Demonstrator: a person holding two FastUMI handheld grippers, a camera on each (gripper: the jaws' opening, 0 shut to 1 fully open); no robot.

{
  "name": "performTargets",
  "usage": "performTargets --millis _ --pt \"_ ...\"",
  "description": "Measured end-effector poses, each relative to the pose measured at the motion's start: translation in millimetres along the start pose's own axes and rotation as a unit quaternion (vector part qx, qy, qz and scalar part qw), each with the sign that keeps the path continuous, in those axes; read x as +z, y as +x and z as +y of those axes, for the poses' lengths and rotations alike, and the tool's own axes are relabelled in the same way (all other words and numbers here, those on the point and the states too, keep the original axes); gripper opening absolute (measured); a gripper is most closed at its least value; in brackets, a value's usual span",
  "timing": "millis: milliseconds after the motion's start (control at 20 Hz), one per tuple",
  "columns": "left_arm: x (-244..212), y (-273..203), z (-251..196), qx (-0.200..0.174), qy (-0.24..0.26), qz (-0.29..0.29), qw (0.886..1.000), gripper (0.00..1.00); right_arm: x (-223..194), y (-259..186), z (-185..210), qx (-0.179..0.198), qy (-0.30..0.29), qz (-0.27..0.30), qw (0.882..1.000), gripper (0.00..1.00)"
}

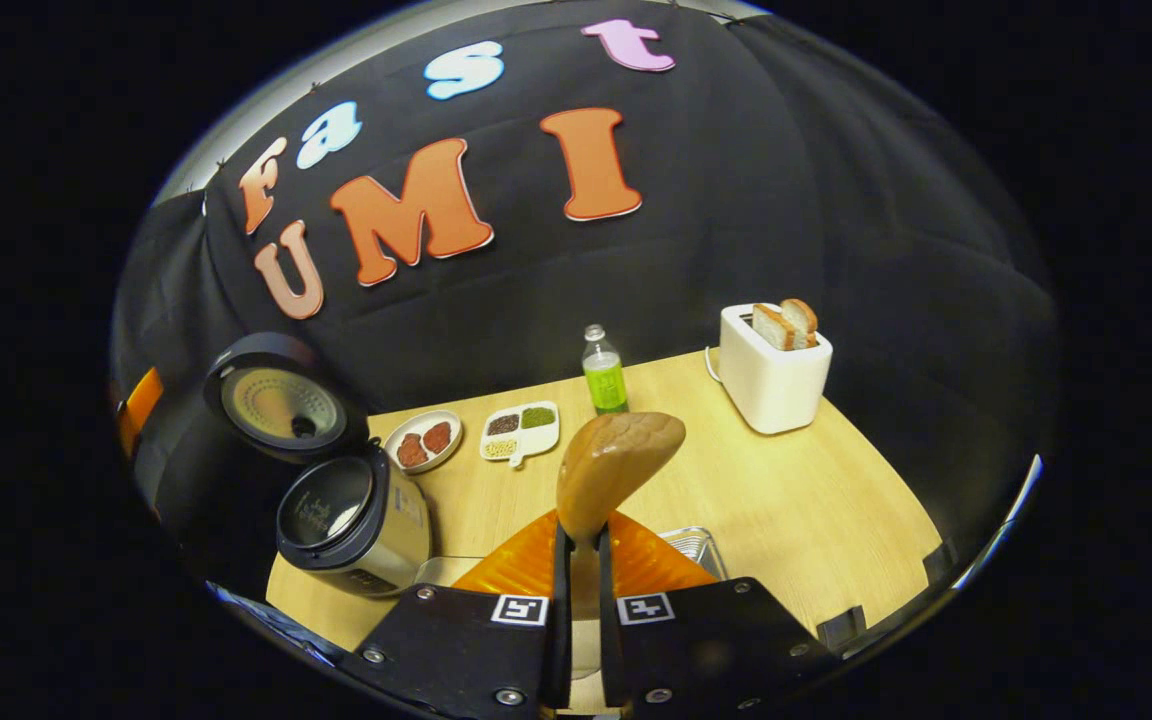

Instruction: Close the left gripper, press the button to open the rice cooker; take a wooden spoon from the chopstick holder with the right hand, scoop a spoonful of rice and pour it into the rice cooker, then put the wooden spoon back into the chopstick holder.

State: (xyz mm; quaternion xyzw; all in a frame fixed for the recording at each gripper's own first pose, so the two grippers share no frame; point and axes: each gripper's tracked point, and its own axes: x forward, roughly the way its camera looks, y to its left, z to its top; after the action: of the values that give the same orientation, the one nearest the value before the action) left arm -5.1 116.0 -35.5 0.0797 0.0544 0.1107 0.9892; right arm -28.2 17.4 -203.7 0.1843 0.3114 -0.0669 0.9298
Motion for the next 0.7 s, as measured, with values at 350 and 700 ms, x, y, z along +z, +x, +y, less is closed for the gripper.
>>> performTargets --millis 350,700 --pt "-16.7 7.7 24.4 0.001 0.004 0.011 1.0 0.9 -51.4 16.7 33.5 0.007 -0.069 0.042 0.997 0.11" --pt "-34.0 13.1 49.3 0.008 0.007 0.023 1.0 0.9 -70.9 36.3 32.7 -0.024 -0.124 0.046 0.991 0.11"
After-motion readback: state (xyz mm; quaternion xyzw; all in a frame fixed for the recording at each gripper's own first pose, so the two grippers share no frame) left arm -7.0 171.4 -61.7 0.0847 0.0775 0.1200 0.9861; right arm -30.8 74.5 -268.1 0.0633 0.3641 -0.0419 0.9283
